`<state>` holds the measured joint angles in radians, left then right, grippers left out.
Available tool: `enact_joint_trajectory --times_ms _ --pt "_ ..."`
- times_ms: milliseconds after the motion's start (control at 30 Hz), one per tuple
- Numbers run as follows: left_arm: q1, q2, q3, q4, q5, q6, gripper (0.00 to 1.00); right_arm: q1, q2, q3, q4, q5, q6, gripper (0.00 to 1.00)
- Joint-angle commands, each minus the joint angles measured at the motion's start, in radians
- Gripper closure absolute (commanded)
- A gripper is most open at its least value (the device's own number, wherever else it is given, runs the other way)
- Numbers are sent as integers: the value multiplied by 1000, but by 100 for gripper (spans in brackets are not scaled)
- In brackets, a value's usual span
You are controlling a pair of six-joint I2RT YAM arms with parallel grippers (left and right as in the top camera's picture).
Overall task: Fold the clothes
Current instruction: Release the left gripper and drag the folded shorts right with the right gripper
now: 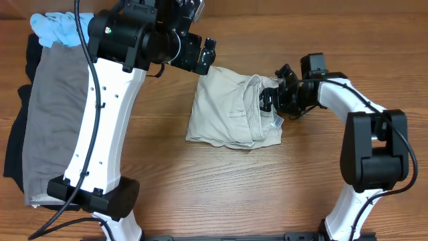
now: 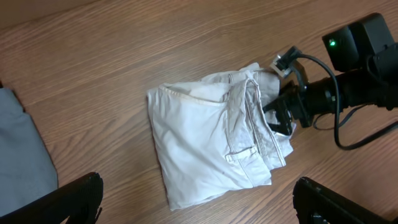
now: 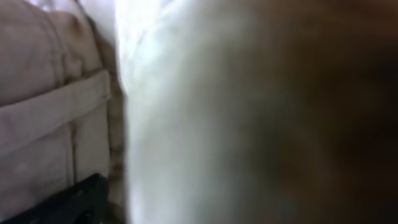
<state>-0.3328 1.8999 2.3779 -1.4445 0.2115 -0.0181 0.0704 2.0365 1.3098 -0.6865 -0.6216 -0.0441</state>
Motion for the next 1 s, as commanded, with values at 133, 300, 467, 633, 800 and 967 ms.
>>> enact_joint_trajectory --times_ms 133,300,467,633,800,967 --pt "5 -14 13 1 -13 23 0 74 19 -43 6 -64 49 41" --pt "5 -9 13 1 -13 23 0 81 19 -43 23 -68 77 87" --pt "5 -7 13 1 -13 23 0 37 19 -25 35 -69 125 96" --pt "5 -7 13 6 -13 23 0 -42 19 16 66 -68 181 96" --pt "5 -6 13 13 -13 22 0 -150 19 21 252 -37 339 96" --pt "5 3 13 15 -13 16 0 -251 19 21 463 139 466 96"
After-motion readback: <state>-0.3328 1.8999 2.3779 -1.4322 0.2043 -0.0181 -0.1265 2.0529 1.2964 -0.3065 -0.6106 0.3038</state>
